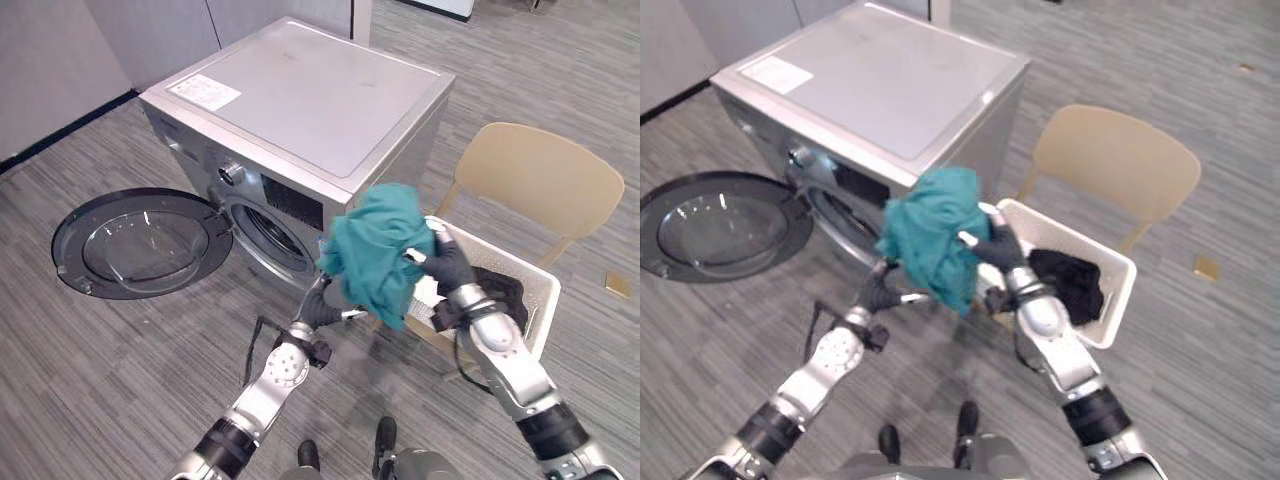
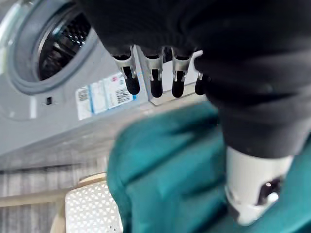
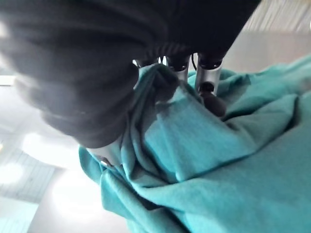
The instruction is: Grab the laundry basket,head to the washer,open it,put in the laundry and shut it.
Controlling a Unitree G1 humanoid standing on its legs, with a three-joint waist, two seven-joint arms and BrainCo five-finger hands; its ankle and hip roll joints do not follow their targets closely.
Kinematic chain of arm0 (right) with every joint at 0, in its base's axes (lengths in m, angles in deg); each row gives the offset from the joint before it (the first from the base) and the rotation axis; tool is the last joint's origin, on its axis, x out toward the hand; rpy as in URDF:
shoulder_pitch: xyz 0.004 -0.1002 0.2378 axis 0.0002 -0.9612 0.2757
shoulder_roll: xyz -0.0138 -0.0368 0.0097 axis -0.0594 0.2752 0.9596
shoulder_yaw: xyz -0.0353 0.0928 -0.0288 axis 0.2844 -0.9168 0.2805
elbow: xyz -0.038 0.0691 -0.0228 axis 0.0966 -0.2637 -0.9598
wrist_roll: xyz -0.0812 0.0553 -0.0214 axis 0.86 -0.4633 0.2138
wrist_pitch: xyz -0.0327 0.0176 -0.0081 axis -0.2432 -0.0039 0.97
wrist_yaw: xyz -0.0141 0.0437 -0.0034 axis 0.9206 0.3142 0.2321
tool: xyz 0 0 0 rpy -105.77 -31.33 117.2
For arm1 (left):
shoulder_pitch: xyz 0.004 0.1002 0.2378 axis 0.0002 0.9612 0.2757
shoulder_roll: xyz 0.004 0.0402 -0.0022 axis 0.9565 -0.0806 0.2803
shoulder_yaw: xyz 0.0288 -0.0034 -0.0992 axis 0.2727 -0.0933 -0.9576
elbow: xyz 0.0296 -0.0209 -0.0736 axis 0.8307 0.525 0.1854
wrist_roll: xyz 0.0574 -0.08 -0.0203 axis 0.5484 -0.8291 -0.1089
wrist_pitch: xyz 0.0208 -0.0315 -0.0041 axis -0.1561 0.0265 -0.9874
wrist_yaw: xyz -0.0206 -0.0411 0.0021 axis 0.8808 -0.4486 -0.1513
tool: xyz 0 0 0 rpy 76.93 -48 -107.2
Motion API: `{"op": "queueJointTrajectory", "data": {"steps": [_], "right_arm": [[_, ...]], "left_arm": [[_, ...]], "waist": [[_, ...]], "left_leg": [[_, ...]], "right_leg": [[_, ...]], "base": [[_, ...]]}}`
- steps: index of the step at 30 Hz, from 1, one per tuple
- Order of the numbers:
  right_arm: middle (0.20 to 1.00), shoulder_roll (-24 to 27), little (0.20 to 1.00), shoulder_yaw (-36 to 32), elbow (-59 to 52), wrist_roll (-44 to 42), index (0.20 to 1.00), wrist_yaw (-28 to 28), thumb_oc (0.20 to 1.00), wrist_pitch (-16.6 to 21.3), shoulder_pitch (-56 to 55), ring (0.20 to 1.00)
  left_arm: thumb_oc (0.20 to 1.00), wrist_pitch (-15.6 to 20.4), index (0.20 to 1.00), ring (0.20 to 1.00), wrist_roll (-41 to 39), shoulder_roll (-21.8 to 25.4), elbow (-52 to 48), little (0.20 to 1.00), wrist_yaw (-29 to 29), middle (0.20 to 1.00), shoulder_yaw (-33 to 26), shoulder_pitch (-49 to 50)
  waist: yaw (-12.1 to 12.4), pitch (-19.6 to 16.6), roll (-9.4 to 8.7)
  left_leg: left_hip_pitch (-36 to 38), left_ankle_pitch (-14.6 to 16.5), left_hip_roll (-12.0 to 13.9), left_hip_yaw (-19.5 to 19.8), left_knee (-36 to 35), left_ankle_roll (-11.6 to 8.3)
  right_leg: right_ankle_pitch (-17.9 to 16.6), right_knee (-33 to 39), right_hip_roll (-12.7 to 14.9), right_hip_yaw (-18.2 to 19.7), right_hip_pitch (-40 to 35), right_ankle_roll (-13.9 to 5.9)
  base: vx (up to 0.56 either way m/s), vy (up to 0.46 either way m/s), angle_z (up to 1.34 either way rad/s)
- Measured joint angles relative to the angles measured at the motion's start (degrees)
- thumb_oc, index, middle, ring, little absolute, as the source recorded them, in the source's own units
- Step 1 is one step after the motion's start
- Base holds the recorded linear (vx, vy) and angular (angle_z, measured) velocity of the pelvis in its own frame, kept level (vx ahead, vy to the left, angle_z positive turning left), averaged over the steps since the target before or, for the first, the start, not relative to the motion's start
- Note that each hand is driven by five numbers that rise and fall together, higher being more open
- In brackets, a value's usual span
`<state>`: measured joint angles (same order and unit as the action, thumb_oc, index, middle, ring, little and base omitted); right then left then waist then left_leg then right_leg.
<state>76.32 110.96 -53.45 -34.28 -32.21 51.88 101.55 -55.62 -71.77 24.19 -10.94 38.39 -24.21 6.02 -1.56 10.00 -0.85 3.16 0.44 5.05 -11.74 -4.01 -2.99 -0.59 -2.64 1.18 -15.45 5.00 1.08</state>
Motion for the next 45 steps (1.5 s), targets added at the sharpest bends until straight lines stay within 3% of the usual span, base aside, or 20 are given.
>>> {"op": "queueJointTrajectory", "data": {"steps": [4,5,6,7,8,9,10,16,19,24,25,27,30,34,35,36,38,40,42,45], "right_arm": [[0.200,-5.64,0.200,4.67,1.02,-2.99,0.200,0.31,0.200,0.15,3.50,0.200],[0.200,-6.19,0.200,4.96,1.18,-4.06,0.200,0.36,0.200,0.18,3.51,0.200],[0.200,-7.16,0.200,5.60,1.76,-5.56,0.200,0.36,0.200,0.70,3.48,0.200],[0.200,-8.07,0.200,6.71,2.86,-8.18,0.200,0.32,0.200,1.54,3.19,0.200],[0.244,-8.21,0.244,6.82,2.92,-9.35,0.244,0.29,0.244,1.90,2.84,0.244],[0.501,-8.00,0.501,7.00,2.96,-11.23,0.501,-0.18,0.501,2.15,2.29,0.501],[1.000,-7.37,1.000,6.97,3.16,-12.34,1.000,-0.85,1.000,2.26,1.49,1.000],[1.000,-1.99,1.000,8.73,3.21,-13.04,1.000,-4.73,1.000,0.91,-1.24,1.000],[1.000,0.11,1.000,7.36,3.21,-9.04,1.000,-5.34,1.000,0.37,-3.48,1.000],[1.000,14.43,1.000,-13.88,1.45,9.14,1.000,-3.76,1.000,-0.94,-23.44,1.000],[1.000,13.31,1.000,-18.36,5.78,12.28,1.000,-3.44,1.000,-0.60,-29.29,1.000],[1.000,11.63,1.000,-19.29,18.02,15.77,1.000,-3.61,1.000,-3.20,-36.82,1.000],[1.000,9.71,1.000,-17.57,33.00,19.17,1.000,-3.95,1.000,-4.07,-33.93,1.000],[1.000,9.28,1.000,-13.71,32.16,21.19,1.000,-3.86,1.000,-4.88,-27.98,1.000],[1.000,8.89,1.000,-13.24,32.23,21.19,1.000,-3.82,1.000,-4.93,-26.57,1.000],[1.000,8.81,1.000,-12.47,31.91,21.18,1.000,-3.48,1.000,-4.95,-24.57,1.000],[1.000,8.71,1.000,-11.34,31.93,21.18,1.000,-3.34,1.000,-5.05,-23.29,1.000],[1.000,7.80,1.000,-11.38,31.88,21.19,1.000,-2.73,1.000,-5.07,-22.42,1.000],[1.000,6.84,1.000,-11.02,31.74,21.24,1.000,-1.98,1.000,-5.36,-23.11,1.000],[1.000,6.45,1.000,-11.34,31.86,21.27,1.000,-1.63,1.000,-5.56,-22.77,1.000]], "left_arm": [[1.000,-0.01,1.000,1.000,-0.18,-1.05,-1.09,1.000,-2.88,1.000,2.49,-4.99],[0.947,0.00,0.947,0.947,-0.18,-1.10,-1.10,0.947,-3.44,0.947,2.89,-5.99],[0.696,0.00,0.696,0.696,-0.16,-1.18,-1.06,0.696,-4.18,0.696,3.49,-7.45],[0.200,0.00,0.200,0.200,-0.16,-1.17,-0.97,0.200,-5.16,0.200,3.97,-9.20],[0.200,0.00,0.200,0.200,-0.15,-1.19,-0.77,0.200,-5.63,0.200,3.93,-9.58],[0.200,0.00,0.200,0.200,-0.14,-1.17,-0.67,0.200,-6.04,0.200,4.05,-9.35],[0.200,0.00,0.200,0.200,-0.13,-1.17,-0.63,0.200,-6.04,0.200,4.09,-8.91],[0.200,-0.03,0.200,0.200,-0.53,-0.32,-0.11,0.200,-5.70,0.200,2.95,-3.56],[0.200,0.01,0.200,0.200,-0.78,-0.05,0.07,0.200,-4.70,0.200,-1.27,0.46],[0.200,-0.02,0.200,0.200,-2.36,5.75,1.87,0.200,-1.05,0.200,-16.86,22.06],[0.200,0.05,0.200,0.200,-2.61,5.48,5.86,0.200,0.21,0.200,-20.28,26.87],[0.200,-0.66,0.200,0.200,-2.99,4.25,14.77,0.200,1.69,0.200,-24.03,31.82],[0.200,-1.21,0.200,0.200,-2.94,3.59,24.68,0.200,2.81,0.200,-26.30,30.37],[0.200,-2.65,0.200,0.200,-2.97,2.15,28.02,0.200,2.54,0.200,-26.23,25.18],[0.200,-2.42,0.200,0.200,-2.97,1.87,28.76,0.200,2.24,0.200,-26.38,23.07],[0.200,-2.47,0.200,0.200,-3.02,0.77,29.02,0.200,1.38,0.200,-26.32,20.55],[0.200,-2.38,0.200,0.200,-3.04,-0.40,28.49,0.200,0.84,0.200,-26.14,18.45],[0.200,-2.50,0.200,0.200,-3.05,-0.83,28.73,0.200,0.66,0.200,-25.92,18.25],[0.200,-2.66,0.200,0.200,-3.04,-1.06,28.78,0.200,0.56,0.200,-25.19,17.50],[0.200,-3.03,0.200,0.200,-3.04,-1.21,28.99,0.200,0.18,0.200,-25.06,18.10]], "waist": [[0.29,-0.46,-0.60],[0.28,-0.58,-0.71],[0.20,-0.77,-0.86],[0.02,-1.06,-1.09],[0.02,-1.16,-1.16],[-0.05,-1.39,-1.19],[-0.04,-1.62,-1.13],[0.01,-3.03,-1.03],[0.02,-4.37,-1.06],[-0.06,-5.24,-0.48],[0.00,-5.30,-0.32],[0.06,-5.18,0.40],[0.21,-4.82,1.05],[0.57,-2.65,1.47],[0.22,-1.76,0.61],[0.69,-0.21,1.63],[1.10,1.92,1.39],[2.02,2.76,1.28],[0.94,3.69,-0.35],[2.08,3.83,-0.68]], "left_leg": [[-0.03,-0.09,-1.02,0.12,0.04,0.14],[-0.02,-0.09,-1.06,0.11,0.04,0.14],[0.00,-0.09,-1.06,0.10,0.04,0.14],[0.07,-0.09,-0.98,0.06,0.04,0.15],[0.14,-0.09,-0.90,0.04,0.04,0.15],[0.21,-0.09,-0.84,-0.03,0.02,0.15],[0.30,-0.09,-0.74,-0.05,0.03,0.15],[2.15,-0.07,-0.20,-0.23,-0.07,0.15],[2.10,-0.07,0.10,-0.22,-0.13,0.16],[2.08,0.10,0.16,-0.45,-0.27,0.47],[2.12,0.18,0.23,-0.57,-0.27,0.63],[2.00,0.29,0.21,-0.79,-0.36,0.80],[1.37,0.54,0.39,-1.58,0.40,1.16],[-2.62,0.83,0.65,-1.47,4.55,1.25],[-3.52,1.26,0.68,-0.74,6.62,1.48],[-5.91,1.50,0.98,1.09,7.72,1.01],[-7.51,1.86,1.18,2.57,9.08,-0.05],[-8.25,4.06,3.17,-2.33,8.92,-0.39],[-9.16,4.65,4.11,-8.34,8.87,0.43],[-10.82,3.96,4.93,-9.18,8.23,0.35]], "right_leg": [[-0.56,0.03,1.10,0.16,-0.02,-0.77],[-0.57,0.03,1.11,0.18,-0.03,-0.79],[-0.66,0.04,1.09,0.21,-0.04,-0.88],[-0.69,0.05,0.98,0.24,-0.11,-0.90],[-0.69,0.06,0.88,0.24,-0.17,-0.90],[-0.71,0.12,0.77,0.33,-0.19,-0.87],[-0.72,0.12,0.64,0.36,-0.25,-0.86],[-0.71,1.02,-0.15,1.38,-2.32,-0.86],[-0.71,1.06,-0.56,1.45,-2.26,-0.87],[-0.45,1.34,-0.62,2.02,-2.02,-1.24],[-0.42,1.36,-0.73,2.17,-1.96,-1.23],[-0.44,1.85,-0.76,2.35,-2.06,-1.23],[-0.42,1.13,-0.85,3.15,-1.26,-1.23],[-0.13,-1.46,-0.47,3.12,1.78,-0.81],[0.09,-1.43,0.04,2.83,1.94,-0.47],[-0.06,-1.64,0.04,0.64,1.79,-0.65],[0.39,-1.47,0.43,-1.35,1.71,0.04],[0.15,-0.61,0.96,-4.22,1.11,-0.42],[0.40,2.08,3.01,-9.98,-1.42,-0.45],[0.48,2.35,3.44,-11.40,-1.81,-0.52]], "base": [[0.01,0.047,0.06],[0.01,0.032,-0.02],[0.01,0.030,-0.03],[0.02,0.028,-0.03],[0.02,0.026,-0.04],[0.02,0.019,-0.03],[0.02,0.019,-0.04],[0.02,0.012,-0.05],[0.00,0.000,0.00],[0.03,-0.031,-0.05],[0.03,-0.050,-0.08],[0.02,-0.058,-0.05],[-0.08,-0.080,-0.14],[-0.08,-0.073,0.00],[-0.05,-0.052,0.47],[-0.01,-0.030,0.73],[0.07,-0.011,0.69],[0.19,0.043,0.91],[0.17,0.115,1.49],[0.15,0.146,0.64]]}}
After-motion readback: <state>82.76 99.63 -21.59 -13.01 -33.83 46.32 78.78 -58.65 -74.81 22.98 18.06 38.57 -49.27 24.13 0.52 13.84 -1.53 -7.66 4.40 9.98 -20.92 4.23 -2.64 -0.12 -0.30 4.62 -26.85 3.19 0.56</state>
